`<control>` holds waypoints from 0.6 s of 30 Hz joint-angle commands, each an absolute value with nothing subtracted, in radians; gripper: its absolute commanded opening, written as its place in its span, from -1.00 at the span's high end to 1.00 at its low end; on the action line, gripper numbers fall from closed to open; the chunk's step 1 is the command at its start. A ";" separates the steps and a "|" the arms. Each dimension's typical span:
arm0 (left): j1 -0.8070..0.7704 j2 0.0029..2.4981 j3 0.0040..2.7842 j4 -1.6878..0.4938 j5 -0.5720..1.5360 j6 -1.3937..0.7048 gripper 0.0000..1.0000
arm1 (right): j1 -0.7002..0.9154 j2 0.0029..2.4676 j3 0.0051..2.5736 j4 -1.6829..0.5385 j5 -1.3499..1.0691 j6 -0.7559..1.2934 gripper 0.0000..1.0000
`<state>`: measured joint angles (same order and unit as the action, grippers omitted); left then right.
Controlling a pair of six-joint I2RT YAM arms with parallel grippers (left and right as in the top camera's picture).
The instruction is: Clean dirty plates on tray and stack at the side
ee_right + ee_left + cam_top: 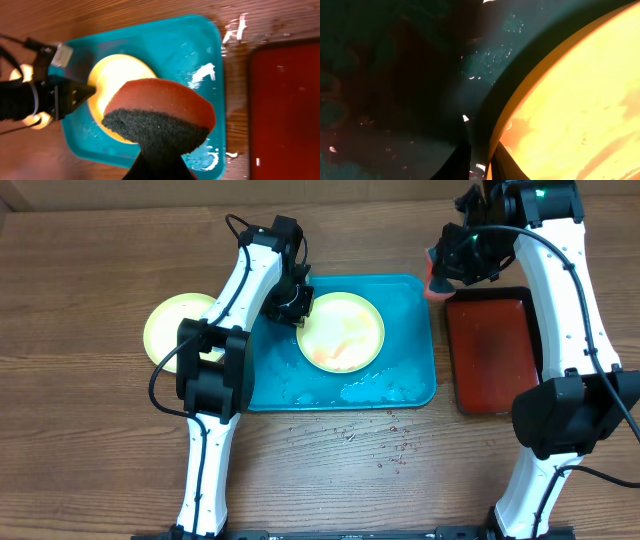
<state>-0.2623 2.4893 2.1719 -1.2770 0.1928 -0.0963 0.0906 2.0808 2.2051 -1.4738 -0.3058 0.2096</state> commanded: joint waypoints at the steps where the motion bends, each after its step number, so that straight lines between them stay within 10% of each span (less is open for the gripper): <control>1: -0.269 2.484 2.143 -1.267 0.173 -0.087 0.65 | 0.095 2.049 2.214 -1.474 -0.209 0.263 0.92; 9: -0.270 2.484 2.048 -1.199 0.173 -0.112 0.56 | 0.095 2.048 2.214 -1.491 -0.122 0.262 0.92; 18: -0.270 2.483 1.969 -1.147 0.172 -0.139 0.92 | 0.095 2.048 2.214 -1.492 -0.097 0.262 0.92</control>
<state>-0.2668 2.4245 2.0220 -1.1431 0.2283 -0.1200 0.0933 2.0804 2.2051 -1.4937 -0.1184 0.2577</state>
